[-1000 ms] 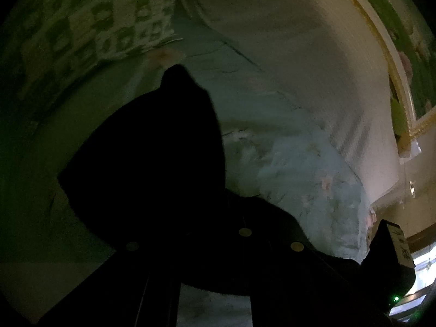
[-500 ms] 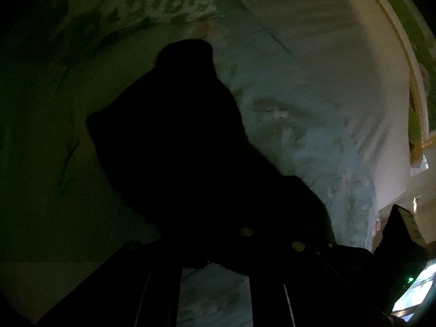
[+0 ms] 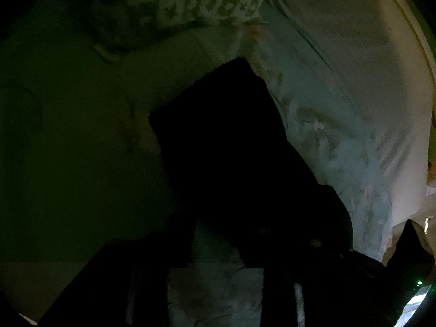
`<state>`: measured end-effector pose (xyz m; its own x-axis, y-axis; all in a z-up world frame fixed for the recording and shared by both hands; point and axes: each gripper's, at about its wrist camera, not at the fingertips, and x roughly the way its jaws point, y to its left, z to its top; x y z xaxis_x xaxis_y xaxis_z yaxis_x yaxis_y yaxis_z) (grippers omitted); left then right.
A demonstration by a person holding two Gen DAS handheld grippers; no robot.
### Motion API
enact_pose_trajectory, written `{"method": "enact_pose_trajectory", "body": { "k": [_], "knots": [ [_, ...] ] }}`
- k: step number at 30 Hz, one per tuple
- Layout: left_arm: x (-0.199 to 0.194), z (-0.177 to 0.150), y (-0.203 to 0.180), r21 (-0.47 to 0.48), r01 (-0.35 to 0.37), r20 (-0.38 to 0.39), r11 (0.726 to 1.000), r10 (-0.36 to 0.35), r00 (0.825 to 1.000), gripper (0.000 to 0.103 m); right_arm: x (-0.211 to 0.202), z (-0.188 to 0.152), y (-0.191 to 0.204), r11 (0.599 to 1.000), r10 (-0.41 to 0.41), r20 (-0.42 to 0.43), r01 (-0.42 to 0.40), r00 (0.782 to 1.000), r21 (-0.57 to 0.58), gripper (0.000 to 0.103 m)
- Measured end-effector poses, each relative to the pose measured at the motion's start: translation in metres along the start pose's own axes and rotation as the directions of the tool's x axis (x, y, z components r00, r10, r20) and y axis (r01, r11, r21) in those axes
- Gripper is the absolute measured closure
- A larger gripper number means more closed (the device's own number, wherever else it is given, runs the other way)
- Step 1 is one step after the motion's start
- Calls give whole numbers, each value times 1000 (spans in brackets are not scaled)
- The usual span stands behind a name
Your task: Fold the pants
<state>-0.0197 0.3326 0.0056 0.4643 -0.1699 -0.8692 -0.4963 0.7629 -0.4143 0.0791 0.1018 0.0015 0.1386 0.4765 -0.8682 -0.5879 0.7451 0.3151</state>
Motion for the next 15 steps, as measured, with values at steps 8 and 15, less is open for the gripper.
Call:
{"method": "enact_pose_trajectory", "body": {
  "k": [8, 15],
  "knots": [
    [-3, 10, 6, -48, -15, -46, 999, 13, 999, 42, -55, -5, -38, 992, 5, 136, -23, 991, 128, 64],
    [15, 28, 3, -38, -76, -81, 996, 73, 994, 38, -73, 3, -120, 950, -96, 148, 46, 984, 308, 64]
  ]
}}
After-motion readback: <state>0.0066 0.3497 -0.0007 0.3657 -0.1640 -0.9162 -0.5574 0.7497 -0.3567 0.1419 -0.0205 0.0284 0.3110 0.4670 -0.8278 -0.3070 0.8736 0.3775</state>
